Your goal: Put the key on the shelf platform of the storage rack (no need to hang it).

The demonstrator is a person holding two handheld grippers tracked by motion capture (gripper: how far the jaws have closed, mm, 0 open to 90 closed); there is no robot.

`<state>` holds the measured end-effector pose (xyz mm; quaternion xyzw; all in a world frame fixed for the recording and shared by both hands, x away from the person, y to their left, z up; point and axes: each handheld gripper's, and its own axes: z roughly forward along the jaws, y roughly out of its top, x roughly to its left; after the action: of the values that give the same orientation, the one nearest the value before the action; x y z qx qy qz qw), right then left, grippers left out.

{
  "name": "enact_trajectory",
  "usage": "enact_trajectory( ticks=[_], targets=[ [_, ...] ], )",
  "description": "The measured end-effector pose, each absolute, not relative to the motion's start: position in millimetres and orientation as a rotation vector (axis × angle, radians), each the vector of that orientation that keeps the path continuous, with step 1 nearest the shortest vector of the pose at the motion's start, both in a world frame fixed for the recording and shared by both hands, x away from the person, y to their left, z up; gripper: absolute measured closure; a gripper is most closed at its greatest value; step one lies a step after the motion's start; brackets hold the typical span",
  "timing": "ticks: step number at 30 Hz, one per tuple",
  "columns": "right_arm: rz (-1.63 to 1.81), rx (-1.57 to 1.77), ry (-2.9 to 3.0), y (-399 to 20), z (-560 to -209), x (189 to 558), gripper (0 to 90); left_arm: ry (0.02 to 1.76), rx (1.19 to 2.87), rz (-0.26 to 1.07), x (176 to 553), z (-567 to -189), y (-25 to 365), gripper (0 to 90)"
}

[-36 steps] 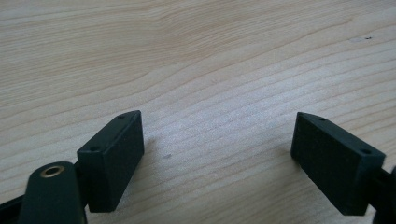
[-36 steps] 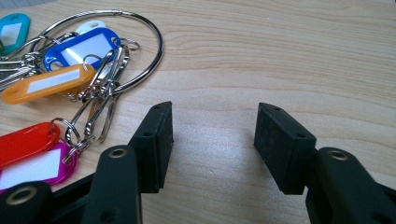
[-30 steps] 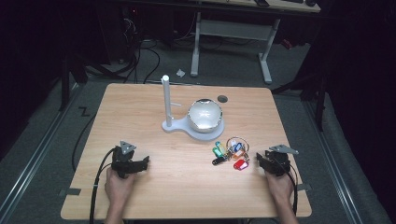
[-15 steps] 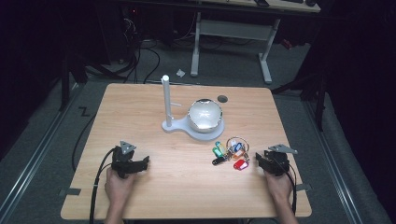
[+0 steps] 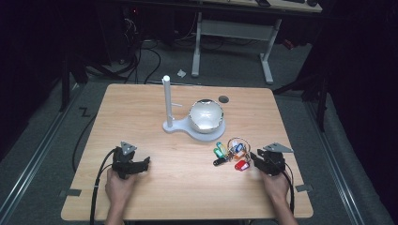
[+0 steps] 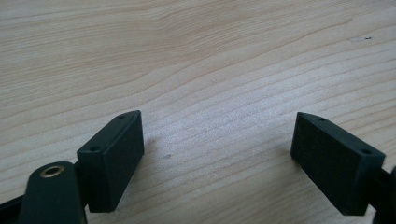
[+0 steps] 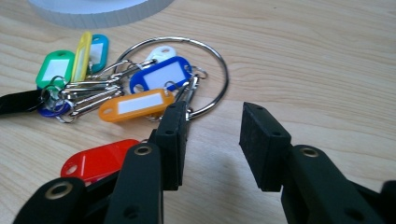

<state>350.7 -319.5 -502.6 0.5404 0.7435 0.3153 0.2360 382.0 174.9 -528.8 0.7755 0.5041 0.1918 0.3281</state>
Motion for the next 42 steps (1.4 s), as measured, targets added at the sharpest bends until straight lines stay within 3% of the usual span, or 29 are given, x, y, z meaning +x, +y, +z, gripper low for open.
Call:
enact_trajectory(
  ticks=[20, 27, 42],
  targets=[
    [0.814, 1.497, 2.120, -303, -512, 365, 64.4, 1.318, 2.030, 0.502, 382, -529, 175, 17.6],
    [0.784, 1.452, 2.145, -300, -512, 364, 81.5, 1.318, 2.030, 0.502, 382, -529, 175, 17.6],
    [0.840, 1.397, 2.124, -300, -507, 359, 82.2, 1.318, 2.030, 0.502, 382, -529, 175, 17.6]
  ],
)
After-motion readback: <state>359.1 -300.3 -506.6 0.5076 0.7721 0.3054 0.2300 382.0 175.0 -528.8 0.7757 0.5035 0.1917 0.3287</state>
